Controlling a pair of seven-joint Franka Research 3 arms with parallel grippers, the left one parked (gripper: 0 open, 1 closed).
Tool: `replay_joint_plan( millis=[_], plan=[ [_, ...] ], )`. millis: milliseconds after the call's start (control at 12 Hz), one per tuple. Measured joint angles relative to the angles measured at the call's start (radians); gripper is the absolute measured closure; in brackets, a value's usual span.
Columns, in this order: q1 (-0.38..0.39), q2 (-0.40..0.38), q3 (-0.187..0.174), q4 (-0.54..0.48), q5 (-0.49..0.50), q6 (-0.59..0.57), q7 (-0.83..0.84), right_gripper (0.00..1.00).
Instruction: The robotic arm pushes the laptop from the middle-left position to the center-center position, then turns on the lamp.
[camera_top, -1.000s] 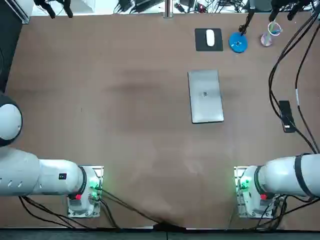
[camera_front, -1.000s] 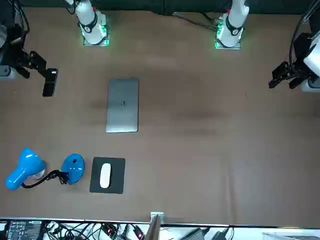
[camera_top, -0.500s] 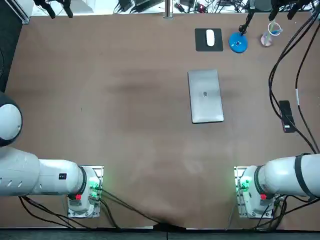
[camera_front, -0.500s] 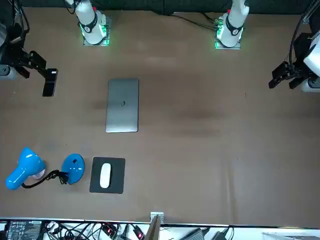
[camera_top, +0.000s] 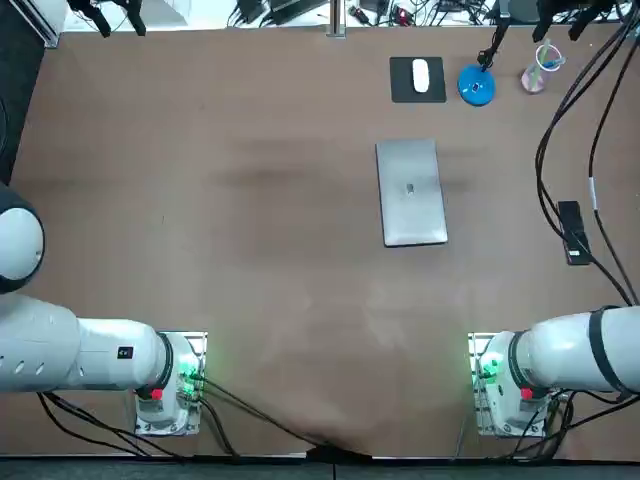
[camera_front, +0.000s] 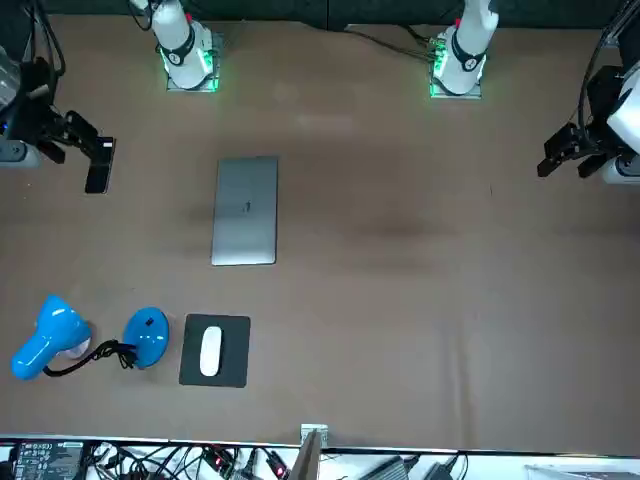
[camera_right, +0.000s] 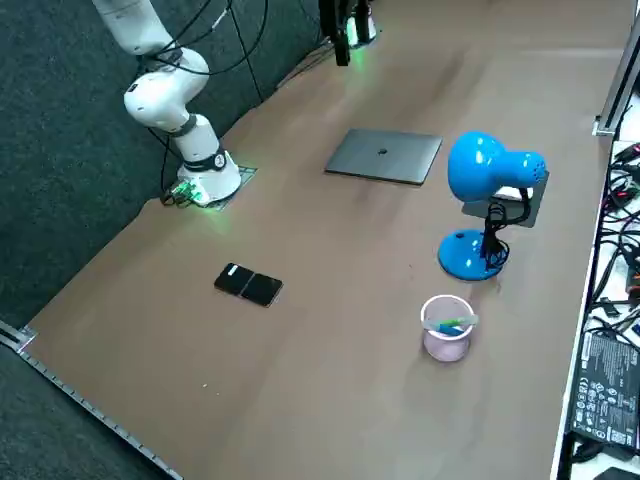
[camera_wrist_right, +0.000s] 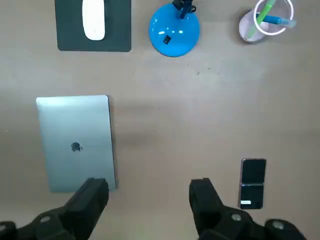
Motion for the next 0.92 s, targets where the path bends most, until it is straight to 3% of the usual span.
replay_joint_plan(
  millis=[500,750,917],
  plan=[
    [0.121,0.071,0.004,-0.067,0.001,0.116,0.200,0.00],
    [0.197,0.132,0.006,-0.074,0.001,0.160,0.409,0.00],
    [0.272,0.197,0.008,-0.077,0.001,0.227,0.667,0.00]
  ],
)
